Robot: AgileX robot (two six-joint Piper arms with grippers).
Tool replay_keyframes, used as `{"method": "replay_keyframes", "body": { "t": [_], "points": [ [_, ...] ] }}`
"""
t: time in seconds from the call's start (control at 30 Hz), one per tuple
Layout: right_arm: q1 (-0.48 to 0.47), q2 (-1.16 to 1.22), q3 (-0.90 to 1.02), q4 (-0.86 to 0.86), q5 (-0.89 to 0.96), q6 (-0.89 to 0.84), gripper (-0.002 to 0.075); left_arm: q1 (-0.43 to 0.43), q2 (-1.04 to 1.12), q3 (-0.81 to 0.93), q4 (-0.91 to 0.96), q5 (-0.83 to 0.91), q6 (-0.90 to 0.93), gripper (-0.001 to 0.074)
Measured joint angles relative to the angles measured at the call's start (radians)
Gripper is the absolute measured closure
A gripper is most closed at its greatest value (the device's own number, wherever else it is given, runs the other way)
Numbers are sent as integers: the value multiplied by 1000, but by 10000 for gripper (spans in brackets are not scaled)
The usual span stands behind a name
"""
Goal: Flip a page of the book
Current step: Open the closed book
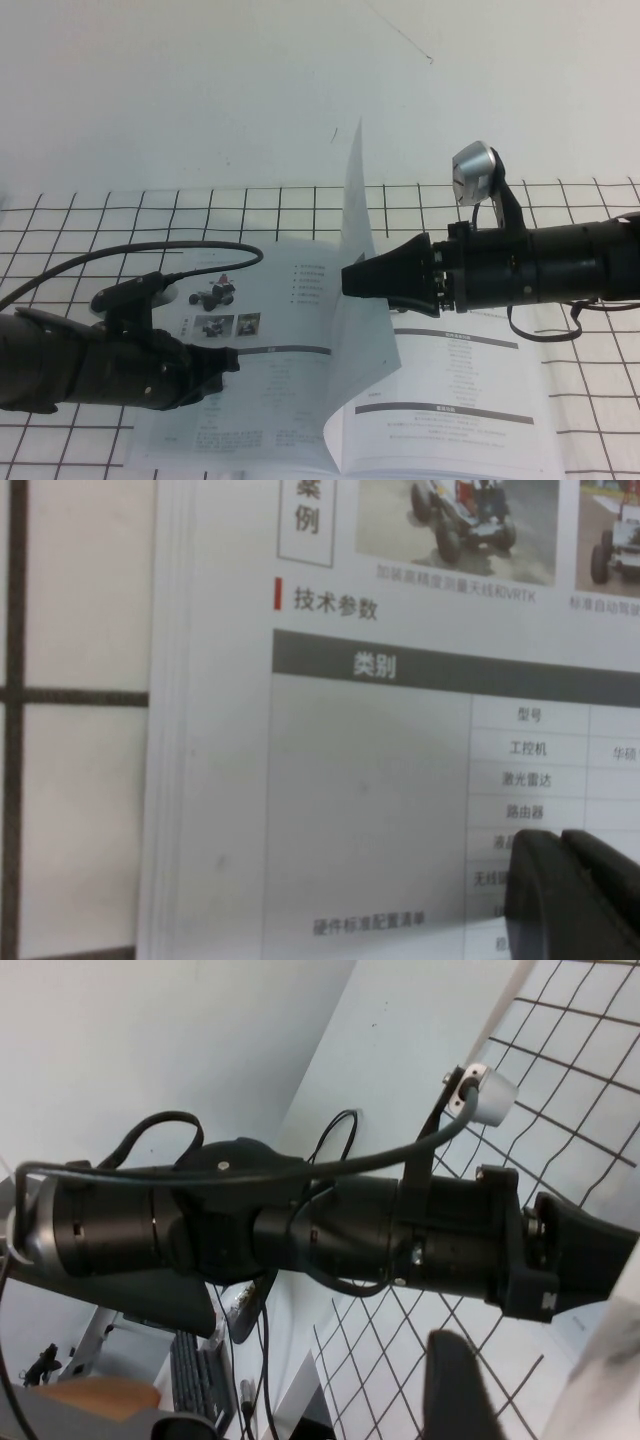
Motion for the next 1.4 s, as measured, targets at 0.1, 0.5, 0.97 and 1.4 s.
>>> {"method": "replay_keyframes", "body": {
  "t": [0.1, 0.5, 0.97, 1.4],
  "points": [
    [6, -2, 0, 0, 0, -2, 367, 0, 2, 0, -13, 0, 0, 737],
    [65, -40, -95, 0, 4, 4, 379, 0, 4, 0, -41, 8, 20, 737],
    [69, -41, -109, 0, -89, -25, 400, 0, 6, 0, -45, 12, 29, 737],
    [69, -41, -109, 0, -287, -65, 712, 0, 6, 0, -49, 12, 37, 737]
  ]
}}
